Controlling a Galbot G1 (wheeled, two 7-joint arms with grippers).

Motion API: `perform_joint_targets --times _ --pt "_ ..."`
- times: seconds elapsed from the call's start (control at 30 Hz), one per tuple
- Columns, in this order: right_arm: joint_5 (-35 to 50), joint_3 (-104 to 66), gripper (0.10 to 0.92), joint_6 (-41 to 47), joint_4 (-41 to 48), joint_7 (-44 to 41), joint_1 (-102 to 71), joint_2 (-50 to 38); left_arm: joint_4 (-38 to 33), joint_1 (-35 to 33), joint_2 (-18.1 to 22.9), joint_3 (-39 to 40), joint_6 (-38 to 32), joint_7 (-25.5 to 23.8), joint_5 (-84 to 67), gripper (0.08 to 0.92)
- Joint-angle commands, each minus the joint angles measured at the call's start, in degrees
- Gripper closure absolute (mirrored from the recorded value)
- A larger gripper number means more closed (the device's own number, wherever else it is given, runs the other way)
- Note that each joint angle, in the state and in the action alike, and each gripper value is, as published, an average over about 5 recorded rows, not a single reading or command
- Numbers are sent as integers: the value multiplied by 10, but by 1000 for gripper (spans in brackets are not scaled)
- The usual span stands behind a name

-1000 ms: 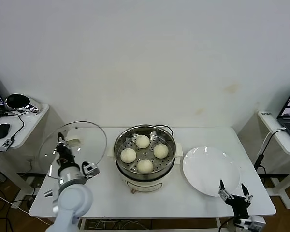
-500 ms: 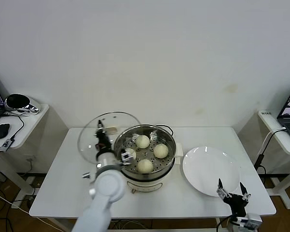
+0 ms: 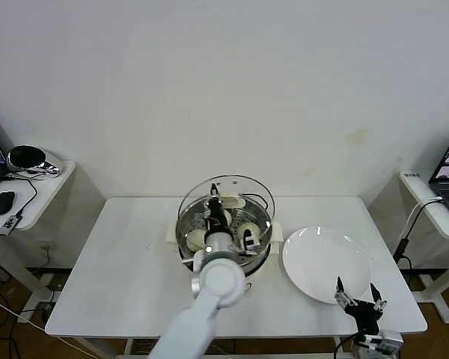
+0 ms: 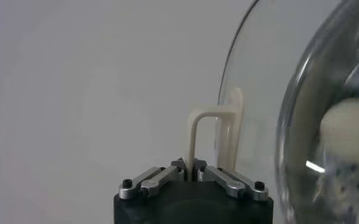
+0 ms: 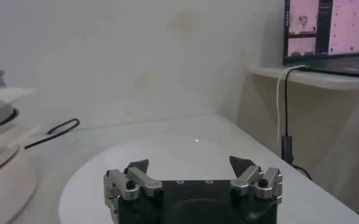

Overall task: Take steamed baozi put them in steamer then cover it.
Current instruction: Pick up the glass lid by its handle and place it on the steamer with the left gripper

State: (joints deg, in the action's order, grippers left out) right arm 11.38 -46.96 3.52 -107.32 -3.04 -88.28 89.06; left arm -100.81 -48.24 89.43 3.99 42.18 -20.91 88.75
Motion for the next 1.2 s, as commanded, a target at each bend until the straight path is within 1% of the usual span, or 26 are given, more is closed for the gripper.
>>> perform_joint_targets --times 0.03,0.3,0.5,0.9,1.2 --pt "-2 -1 203 3 7 0 7 -2 53 13 22 27 25 11 51 857" --pt "-3 -2 203 6 9 -2 9 -4 41 2 16 12 25 -14 66 857" --pt "-5 -1 203 6 10 -4 11 -5 43 -9 21 7 25 -19 67 857" --pt "0 3 203 5 12 -9 11 -4 40 -27 12 -5 24 -21 76 857" --pt "1 3 203 5 10 -9 9 -3 41 -25 9 3 25 -27 66 857"
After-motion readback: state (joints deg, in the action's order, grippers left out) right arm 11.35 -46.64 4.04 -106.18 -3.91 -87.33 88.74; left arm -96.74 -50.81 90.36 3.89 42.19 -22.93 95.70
